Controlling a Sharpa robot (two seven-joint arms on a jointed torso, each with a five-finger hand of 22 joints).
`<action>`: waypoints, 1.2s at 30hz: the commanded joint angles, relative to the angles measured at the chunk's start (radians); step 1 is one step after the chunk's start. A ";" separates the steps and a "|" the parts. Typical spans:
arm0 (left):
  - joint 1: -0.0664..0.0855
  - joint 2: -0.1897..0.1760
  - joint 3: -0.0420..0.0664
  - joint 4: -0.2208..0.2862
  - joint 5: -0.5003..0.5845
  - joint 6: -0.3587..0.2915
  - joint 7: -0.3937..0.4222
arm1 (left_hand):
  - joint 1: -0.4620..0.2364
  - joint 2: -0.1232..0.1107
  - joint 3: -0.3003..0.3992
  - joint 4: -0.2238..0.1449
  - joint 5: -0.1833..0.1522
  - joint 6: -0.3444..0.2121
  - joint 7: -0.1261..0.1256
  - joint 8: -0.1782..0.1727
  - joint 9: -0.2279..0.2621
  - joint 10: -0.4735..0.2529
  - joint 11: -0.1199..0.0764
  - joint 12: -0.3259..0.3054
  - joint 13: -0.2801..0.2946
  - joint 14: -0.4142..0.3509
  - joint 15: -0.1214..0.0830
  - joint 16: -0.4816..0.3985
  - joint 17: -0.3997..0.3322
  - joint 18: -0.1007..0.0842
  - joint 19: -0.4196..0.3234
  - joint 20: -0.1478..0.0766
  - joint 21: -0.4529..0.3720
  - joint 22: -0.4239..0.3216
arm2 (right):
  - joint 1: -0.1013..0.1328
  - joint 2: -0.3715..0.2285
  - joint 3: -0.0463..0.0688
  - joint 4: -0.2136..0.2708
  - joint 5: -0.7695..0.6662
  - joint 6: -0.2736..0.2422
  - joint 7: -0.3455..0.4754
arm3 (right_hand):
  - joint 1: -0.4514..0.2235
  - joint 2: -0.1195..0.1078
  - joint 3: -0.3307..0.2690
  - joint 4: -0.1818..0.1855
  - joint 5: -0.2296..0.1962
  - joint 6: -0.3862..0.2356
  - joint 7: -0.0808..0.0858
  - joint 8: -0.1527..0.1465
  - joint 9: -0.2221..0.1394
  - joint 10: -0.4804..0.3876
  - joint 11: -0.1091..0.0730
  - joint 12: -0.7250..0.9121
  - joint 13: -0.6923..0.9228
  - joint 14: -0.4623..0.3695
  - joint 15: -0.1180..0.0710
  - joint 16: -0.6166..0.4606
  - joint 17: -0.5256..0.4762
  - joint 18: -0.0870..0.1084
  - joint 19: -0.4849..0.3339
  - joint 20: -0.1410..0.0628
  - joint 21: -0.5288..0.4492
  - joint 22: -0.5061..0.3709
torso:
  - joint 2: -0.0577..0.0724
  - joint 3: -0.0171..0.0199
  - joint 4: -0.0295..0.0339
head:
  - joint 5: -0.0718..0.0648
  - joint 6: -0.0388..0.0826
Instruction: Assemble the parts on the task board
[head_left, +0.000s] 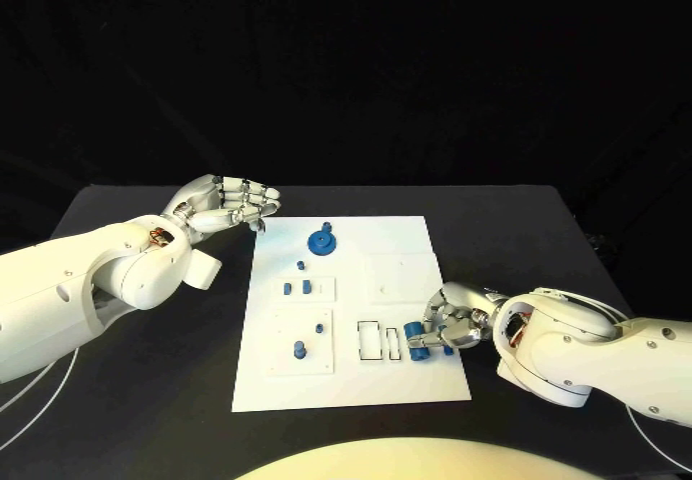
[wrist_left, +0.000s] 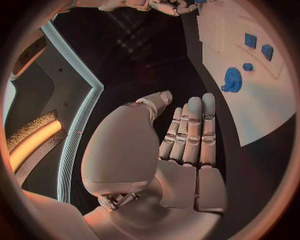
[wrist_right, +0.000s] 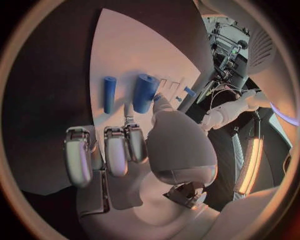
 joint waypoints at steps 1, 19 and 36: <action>0.000 0.000 0.001 0.001 0.003 0.004 -0.001 | 0.000 0.010 -0.006 0.001 0.003 -0.008 0.033 0.003 0.001 -0.007 0.000 0.005 0.001 -0.006 0.000 0.004 -0.001 0.014 -0.003 0.005 -0.005 -0.002 | -0.007 0.008 0.000 -0.004 -0.027 0.062 -0.019 | -0.011 0.000 -0.007 0.000 0.003 0.006 -0.003 0.005 0.001 -0.002 -0.003 -0.007 0.096 0.080 -0.006 0.002 0.135 -0.012 0.087 -0.007 0.000 0.250 | 0.000 0.0007 -0.0001 | 0.003 0.000; 0.000 0.000 0.001 0.001 -0.011 0.016 -0.026 | 0.001 0.010 -0.006 0.000 0.003 -0.009 0.033 0.003 0.001 -0.008 0.000 0.006 0.001 -0.006 0.000 0.005 -0.002 0.014 -0.003 0.005 -0.005 -0.002 | -0.025 0.042 0.000 -0.022 -0.100 0.011 -0.056 | 0.092 0.055 -0.003 -0.005 0.066 0.045 -0.021 0.025 -0.003 0.017 -0.020 0.005 0.124 0.083 -0.020 0.007 0.147 -0.016 0.095 -0.019 0.022 0.256 | 0.000 -0.0005 -0.0010 | 0.002 0.003; 0.000 0.004 0.000 -0.004 -0.010 0.019 -0.029 | 0.001 0.010 -0.006 0.000 0.003 -0.009 0.033 0.003 0.001 -0.008 0.000 0.006 0.001 -0.006 0.000 0.005 -0.002 0.014 -0.003 0.005 -0.005 -0.002 | 0.019 0.036 0.007 0.050 0.075 -0.101 0.016 | 0.079 0.087 -0.005 -0.001 0.089 0.086 -0.035 0.029 -0.006 0.030 -0.033 0.012 0.138 0.085 -0.031 0.012 0.158 -0.021 0.102 -0.029 0.041 0.262 | 0.000 -0.0006 0.0007 | 0.009 0.008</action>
